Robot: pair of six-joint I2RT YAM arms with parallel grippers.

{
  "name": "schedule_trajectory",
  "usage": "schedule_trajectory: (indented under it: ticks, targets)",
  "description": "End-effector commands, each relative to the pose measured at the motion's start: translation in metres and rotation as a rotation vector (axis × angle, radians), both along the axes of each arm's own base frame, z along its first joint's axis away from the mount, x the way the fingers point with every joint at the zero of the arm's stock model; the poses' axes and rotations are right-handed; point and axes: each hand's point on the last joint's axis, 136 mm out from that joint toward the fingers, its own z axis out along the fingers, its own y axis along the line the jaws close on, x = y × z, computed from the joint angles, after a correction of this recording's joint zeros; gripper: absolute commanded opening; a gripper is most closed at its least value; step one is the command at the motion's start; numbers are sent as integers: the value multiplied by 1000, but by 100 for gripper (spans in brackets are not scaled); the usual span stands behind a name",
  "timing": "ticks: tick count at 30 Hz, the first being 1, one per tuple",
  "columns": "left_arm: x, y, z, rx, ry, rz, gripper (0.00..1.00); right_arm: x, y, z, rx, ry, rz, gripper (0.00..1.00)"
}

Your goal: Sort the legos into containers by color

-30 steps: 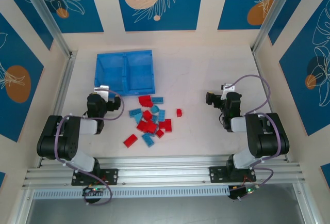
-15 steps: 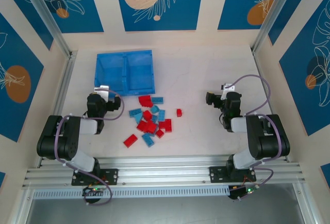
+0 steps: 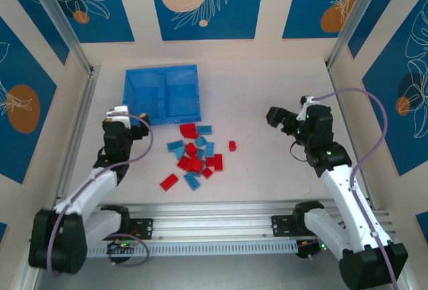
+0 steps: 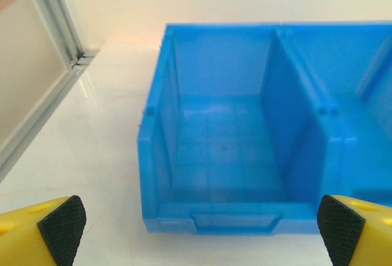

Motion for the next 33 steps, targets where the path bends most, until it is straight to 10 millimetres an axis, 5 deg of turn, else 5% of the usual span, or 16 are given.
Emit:
schedule_trajectory:
  ticks: [1,4,8,13,17,27,33]
  targets:
    - [-39,-2,-4,-198,191,85,100,-61,59,-34,125,318,257,99]
    - [-66,-33,-3,-339,329,26,100,-82,96,-38,103,384,399,99]
    - [-110,-81,-22,-306,569,-105,100,-101,130,-48,57,444,519,99]
    - [-174,-105,-70,-200,845,-191,98,-102,139,-62,-32,453,517,99]
    - [-205,-124,-112,-157,1023,-280,96,-98,139,-71,-49,462,494,99]
    - [-186,-148,-150,143,1125,-388,94,-98,133,-74,-89,481,473,99]
    - [-179,-144,-164,196,1128,-354,62,-106,132,-74,-46,483,472,99]
